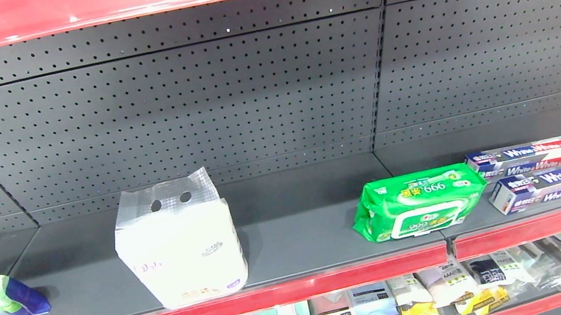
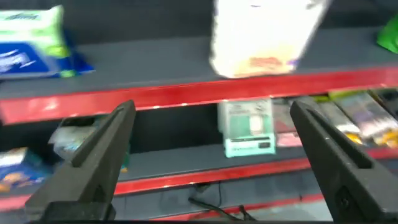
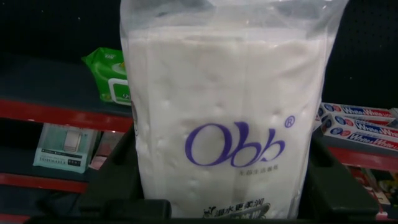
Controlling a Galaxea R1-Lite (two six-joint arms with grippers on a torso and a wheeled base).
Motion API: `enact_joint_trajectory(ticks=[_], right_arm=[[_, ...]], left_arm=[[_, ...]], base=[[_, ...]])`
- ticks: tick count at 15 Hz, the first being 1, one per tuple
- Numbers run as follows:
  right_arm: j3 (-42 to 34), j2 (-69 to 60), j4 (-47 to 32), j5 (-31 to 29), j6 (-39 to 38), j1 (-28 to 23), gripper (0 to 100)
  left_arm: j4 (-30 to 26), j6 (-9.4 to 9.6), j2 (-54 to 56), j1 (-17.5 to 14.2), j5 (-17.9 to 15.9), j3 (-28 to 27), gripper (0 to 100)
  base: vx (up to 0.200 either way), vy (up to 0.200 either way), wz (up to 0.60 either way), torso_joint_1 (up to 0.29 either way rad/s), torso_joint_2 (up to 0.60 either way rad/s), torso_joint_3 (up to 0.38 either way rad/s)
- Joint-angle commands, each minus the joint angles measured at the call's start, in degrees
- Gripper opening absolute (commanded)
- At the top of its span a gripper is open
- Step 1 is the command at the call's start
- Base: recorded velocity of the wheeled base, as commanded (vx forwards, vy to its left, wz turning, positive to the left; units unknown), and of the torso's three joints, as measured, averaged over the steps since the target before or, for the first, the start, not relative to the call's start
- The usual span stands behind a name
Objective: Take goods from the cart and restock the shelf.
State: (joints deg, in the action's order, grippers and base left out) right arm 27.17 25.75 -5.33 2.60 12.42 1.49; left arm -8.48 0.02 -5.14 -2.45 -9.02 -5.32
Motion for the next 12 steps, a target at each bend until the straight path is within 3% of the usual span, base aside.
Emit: enact_joint_trajectory(ticks=[1, 2, 3, 5, 6, 8, 10, 12], right_arm=[[0.07, 0.18, -0.03, 0.04, 0.06, 0.09, 0], [0.34, 0.09, -0.03, 0.04, -0.03, 0.01, 0], [0.34, -0.17, -0.03, -0.05, -0.56, 0.01, 0], [0.42, -0.43, -0.03, -0.05, -0.82, 0.01, 0], [0.78, -0.35, -0.03, -0.05, -0.82, 0.01, 0], [1.04, -0.17, -0.03, -0.05, -0.82, 0.01, 0], [1.04, -0.26, -0.03, -0.05, -0.82, 0.01, 0], [1.13, -0.17, -0.03, -0.14, -0.82, 0.01, 0]], left_arm=[[0.05, 0.24, 3.21, 2.10, 0.32, -0.05, 100], [0.05, 0.50, 4.97, 2.01, 2.17, 0.04, 100], [0.14, 0.50, 5.14, 2.10, 6.21, 0.13, 100], [0.31, 0.06, 5.14, 2.10, 9.11, 0.31, 100], [0.57, -0.29, 4.44, 2.10, 9.11, 0.31, 100], [1.80, -2.84, 4.44, 2.27, 8.85, 1.01, 100], [8.92, -3.10, 5.14, 2.27, 8.85, 3.12, 100], [11.21, -4.59, 5.14, 2.27, 8.85, 3.65, 100]], base=[[0.000, 0.000, 0.00, 0.000, 0.00, 0.000], [0.000, 0.000, 0.00, 0.000, 0.00, 0.000], [0.000, 0.000, 0.00, 0.000, 0.00, 0.000], [0.000, 0.000, 0.00, 0.000, 0.00, 0.000], [0.000, 0.000, 0.00, 0.000, 0.00, 0.000], [0.000, 0.000, 0.00, 0.000, 0.00, 0.000], [0.000, 0.000, 0.00, 0.000, 0.00, 0.000], [0.000, 0.000, 0.00, 0.000, 0.00, 0.000]])
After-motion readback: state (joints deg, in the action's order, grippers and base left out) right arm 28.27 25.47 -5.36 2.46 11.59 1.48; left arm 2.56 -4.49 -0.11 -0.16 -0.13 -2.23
